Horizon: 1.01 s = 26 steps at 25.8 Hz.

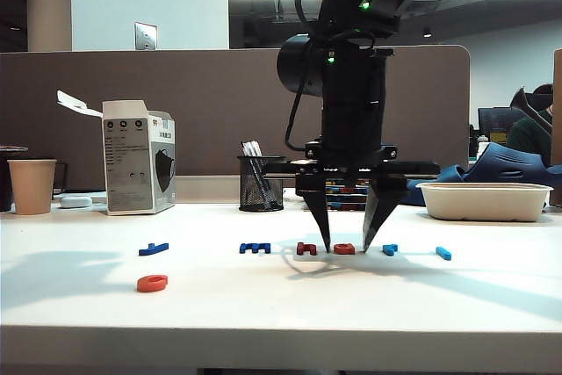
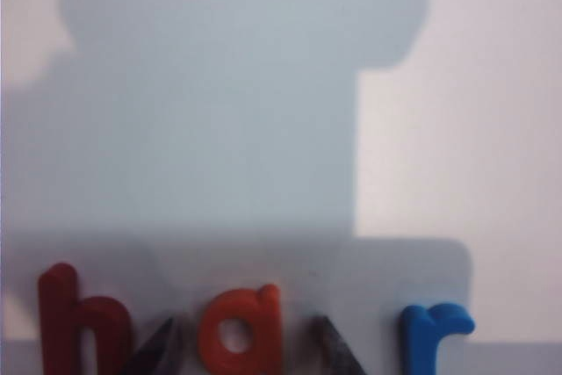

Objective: Select the appropriate letters from the row of letter magnets placed on the table to arrange into the word "car".

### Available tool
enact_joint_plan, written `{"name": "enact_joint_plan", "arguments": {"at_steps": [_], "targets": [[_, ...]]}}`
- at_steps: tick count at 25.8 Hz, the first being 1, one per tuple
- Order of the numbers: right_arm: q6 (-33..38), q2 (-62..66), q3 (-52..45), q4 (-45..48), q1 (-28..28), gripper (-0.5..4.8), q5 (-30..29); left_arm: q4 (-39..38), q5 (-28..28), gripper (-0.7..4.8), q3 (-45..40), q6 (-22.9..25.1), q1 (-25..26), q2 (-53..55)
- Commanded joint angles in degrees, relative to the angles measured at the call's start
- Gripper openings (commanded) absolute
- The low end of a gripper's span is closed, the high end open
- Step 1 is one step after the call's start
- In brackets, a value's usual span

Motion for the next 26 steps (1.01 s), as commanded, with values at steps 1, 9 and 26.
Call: {"name": "enact_joint_plan", "arguments": {"at_steps": [1,9,26], "targets": [[-0.2,-0.2,-0.3,-0.2,0.1,1.8,-0.1,0.5,-0.2,-0.06,0.2,0.1,0.0,-0.1],[-0.4,-0.2,-0.3,-0.2,0.1,1.38,-0.1,0.5,-0.2,-0.06,0.2,0.0,0.0,-0.1],[-0.4,-0.3,-0.5,-2.6,0.4,0.79,-1.4,0.4,-0.2,-0.06,0.2,0.0,0.0,-0.1]]}}
